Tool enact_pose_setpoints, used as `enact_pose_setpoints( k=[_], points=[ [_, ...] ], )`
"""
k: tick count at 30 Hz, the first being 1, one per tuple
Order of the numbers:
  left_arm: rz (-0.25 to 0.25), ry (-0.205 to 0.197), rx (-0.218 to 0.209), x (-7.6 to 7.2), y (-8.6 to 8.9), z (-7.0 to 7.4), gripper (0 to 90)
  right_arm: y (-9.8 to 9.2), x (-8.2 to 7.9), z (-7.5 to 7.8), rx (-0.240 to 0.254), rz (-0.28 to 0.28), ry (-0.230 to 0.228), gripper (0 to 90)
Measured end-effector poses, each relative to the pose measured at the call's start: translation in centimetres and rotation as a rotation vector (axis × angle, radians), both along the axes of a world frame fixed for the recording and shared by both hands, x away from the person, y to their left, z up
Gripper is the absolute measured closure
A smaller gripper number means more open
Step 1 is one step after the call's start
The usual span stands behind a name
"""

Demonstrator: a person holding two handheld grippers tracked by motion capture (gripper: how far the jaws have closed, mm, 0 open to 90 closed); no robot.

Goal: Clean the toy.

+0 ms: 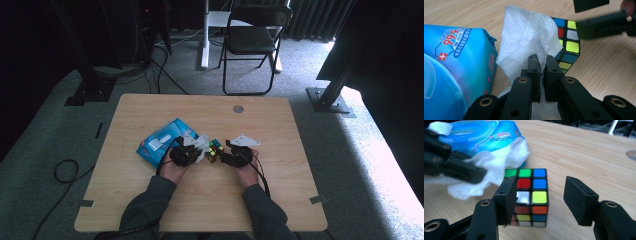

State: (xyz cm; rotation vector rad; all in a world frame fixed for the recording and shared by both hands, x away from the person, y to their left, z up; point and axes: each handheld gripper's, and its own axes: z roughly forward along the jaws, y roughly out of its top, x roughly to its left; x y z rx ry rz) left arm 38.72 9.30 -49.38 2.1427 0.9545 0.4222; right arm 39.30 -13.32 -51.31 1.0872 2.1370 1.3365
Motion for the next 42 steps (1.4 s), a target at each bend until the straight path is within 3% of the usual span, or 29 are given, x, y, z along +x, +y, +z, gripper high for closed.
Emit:
enact_pose_setpoints(
  k=[9,23,29,42],
  points=[
    [0.007,0.017,-0.016,0.3,0.0,-0.6,84.9,0.1,1.3,0.0,0.003,-0.032,0.036,53.2],
    [0.007,0.027,-0.035,0.8,-0.2,-1.0,85.0,0.2,1.5,-0.2,0.029,-0.033,0.065,58.8],
    [0.013,0.027,-0.089,1.2,-0.1,-0.4,85.0,0.3,1.5,-0.2,0.035,-0.027,0.071,64.3],
    [0.036,0.024,-0.121,2.0,-0.5,-0.4,85.1,0.5,1.3,-0.1,0.033,-0.024,0.073,70.0]
  ],
)
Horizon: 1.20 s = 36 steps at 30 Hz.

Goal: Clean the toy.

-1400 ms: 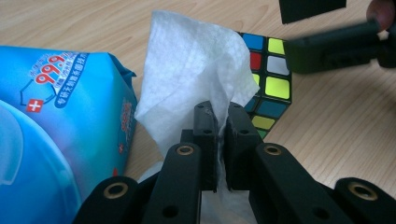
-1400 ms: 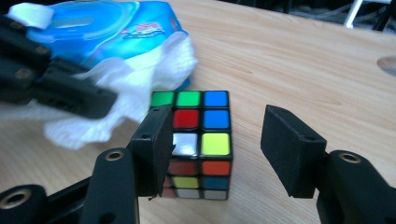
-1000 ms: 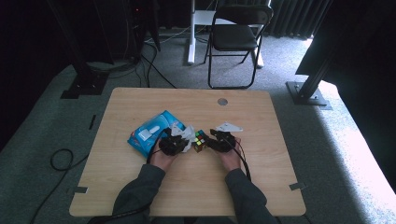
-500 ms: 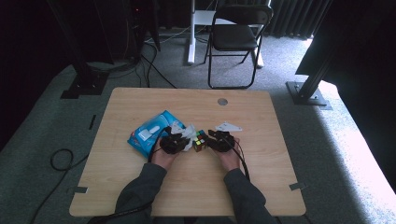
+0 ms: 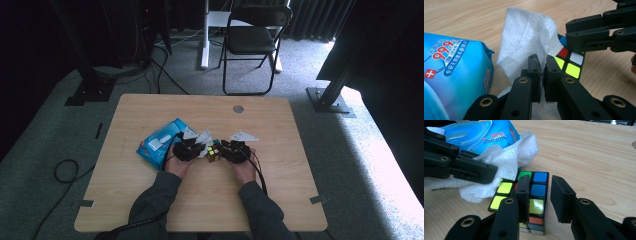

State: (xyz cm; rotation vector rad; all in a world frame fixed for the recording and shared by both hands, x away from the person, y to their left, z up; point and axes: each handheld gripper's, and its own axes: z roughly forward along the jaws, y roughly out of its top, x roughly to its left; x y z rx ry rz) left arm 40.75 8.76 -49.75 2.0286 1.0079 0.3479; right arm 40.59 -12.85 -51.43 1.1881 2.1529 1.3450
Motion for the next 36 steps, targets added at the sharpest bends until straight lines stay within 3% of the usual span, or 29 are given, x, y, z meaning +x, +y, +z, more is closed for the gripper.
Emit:
enact_pose_setpoints(
  k=[20,32,36],
  points=[
    [0.029,0.018,0.017,0.4,-0.1,-1.1,85.1,0.1,-0.1,0.0,0.005,-0.003,0.001,71.2],
    [0.017,0.085,0.103,0.6,-0.8,-3.7,85.0,0.2,-0.2,0.0,0.001,-0.011,0.0,71.3],
    [0.018,0.089,0.102,0.7,-0.8,-3.7,84.9,0.2,-0.2,0.0,-0.001,-0.015,-0.002,71.3]
  ],
)
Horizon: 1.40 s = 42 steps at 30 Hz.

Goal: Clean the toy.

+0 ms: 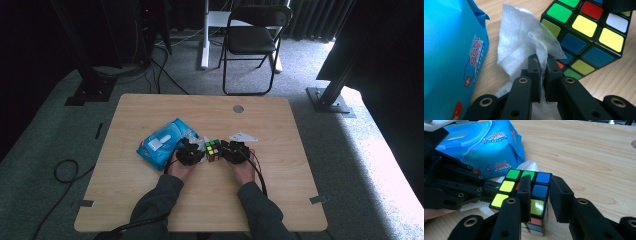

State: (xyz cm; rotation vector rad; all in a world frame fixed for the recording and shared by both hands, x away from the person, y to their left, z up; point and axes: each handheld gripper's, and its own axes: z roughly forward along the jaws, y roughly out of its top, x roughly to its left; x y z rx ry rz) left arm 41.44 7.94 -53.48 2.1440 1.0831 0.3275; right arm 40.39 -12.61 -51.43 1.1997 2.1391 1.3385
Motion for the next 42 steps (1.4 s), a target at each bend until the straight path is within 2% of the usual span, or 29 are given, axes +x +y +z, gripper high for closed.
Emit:
enact_pose_setpoints(
  k=[5,10,14,15,19,22,25,29,34,42],
  points=[
    [0.0,-0.007,0.003,-0.1,0.1,0.3,84.9,0.0,0.0,0.0,-0.001,-0.003,-0.001,71.3],
    [-0.005,-0.043,-0.006,-0.8,0.6,1.7,85.0,0.1,-0.1,0.0,-0.007,-0.008,-0.003,71.4],
    [-0.018,-0.069,-0.044,-1.4,0.8,3.0,85.0,0.1,-0.1,0.0,-0.005,-0.012,-0.003,71.4],
    [-0.022,-0.086,-0.069,-1.8,0.8,3.7,85.0,0.1,-0.1,0.0,-0.005,-0.012,-0.003,71.4],
    [-0.036,-0.097,-0.082,-2.1,0.6,4.2,85.0,0.1,-0.1,0.0,-0.005,-0.012,-0.003,71.4],
    [-0.044,-0.091,-0.072,-2.2,0.2,4.0,85.0,0.1,-0.1,0.0,-0.004,-0.013,-0.003,71.5],
    [-0.038,-0.065,-0.067,-1.9,0.1,3.0,85.0,0.1,-0.1,0.0,-0.003,-0.014,-0.002,71.4],
    [-0.035,-0.061,-0.078,-1.9,0.2,2.8,85.0,0.1,-0.1,0.0,-0.003,-0.015,-0.003,71.4],
    [-0.03,-0.054,-0.061,-1.6,0.3,2.6,85.0,0.2,-0.1,0.0,-0.001,-0.017,-0.003,71.5],
    [-0.019,-0.011,-0.03,-1.1,0.0,0.9,85.0,0.2,-0.2,0.0,-0.001,-0.018,-0.003,71.5]
  ],
)
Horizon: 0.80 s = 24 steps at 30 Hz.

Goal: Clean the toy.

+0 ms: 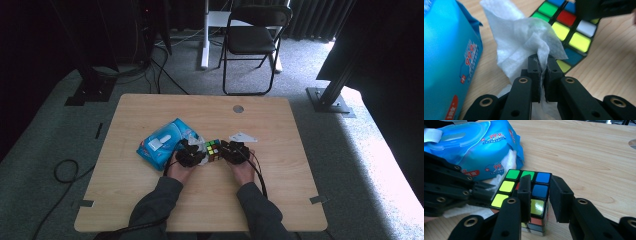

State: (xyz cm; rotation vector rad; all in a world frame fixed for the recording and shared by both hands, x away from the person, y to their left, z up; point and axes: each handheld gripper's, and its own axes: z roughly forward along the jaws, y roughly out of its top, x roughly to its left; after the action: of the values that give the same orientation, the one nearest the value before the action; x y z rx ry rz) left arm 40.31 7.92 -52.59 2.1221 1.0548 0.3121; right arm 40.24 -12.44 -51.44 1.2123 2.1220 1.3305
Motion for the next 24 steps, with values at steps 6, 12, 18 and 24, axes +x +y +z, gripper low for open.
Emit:
enact_pose_setpoints(
  k=[6,12,18,24],
  points=[
    [-0.005,0.014,0.035,0.2,-0.3,-0.9,84.9,0.0,0.0,0.0,-0.003,0.0,-0.002,71.5],
    [-0.005,-0.004,0.028,-0.2,0.0,0.0,84.9,0.0,0.0,0.0,-0.003,-0.002,-0.001,71.5],
    [-0.021,-0.041,-0.012,-1.2,0.7,1.9,84.9,0.0,0.0,0.0,-0.003,-0.002,-0.001,71.5],
    [-0.055,-0.058,-0.038,-1.8,0.5,2.7,84.9,0.0,0.0,0.0,-0.003,-0.001,-0.002,71.5]
  ],
)
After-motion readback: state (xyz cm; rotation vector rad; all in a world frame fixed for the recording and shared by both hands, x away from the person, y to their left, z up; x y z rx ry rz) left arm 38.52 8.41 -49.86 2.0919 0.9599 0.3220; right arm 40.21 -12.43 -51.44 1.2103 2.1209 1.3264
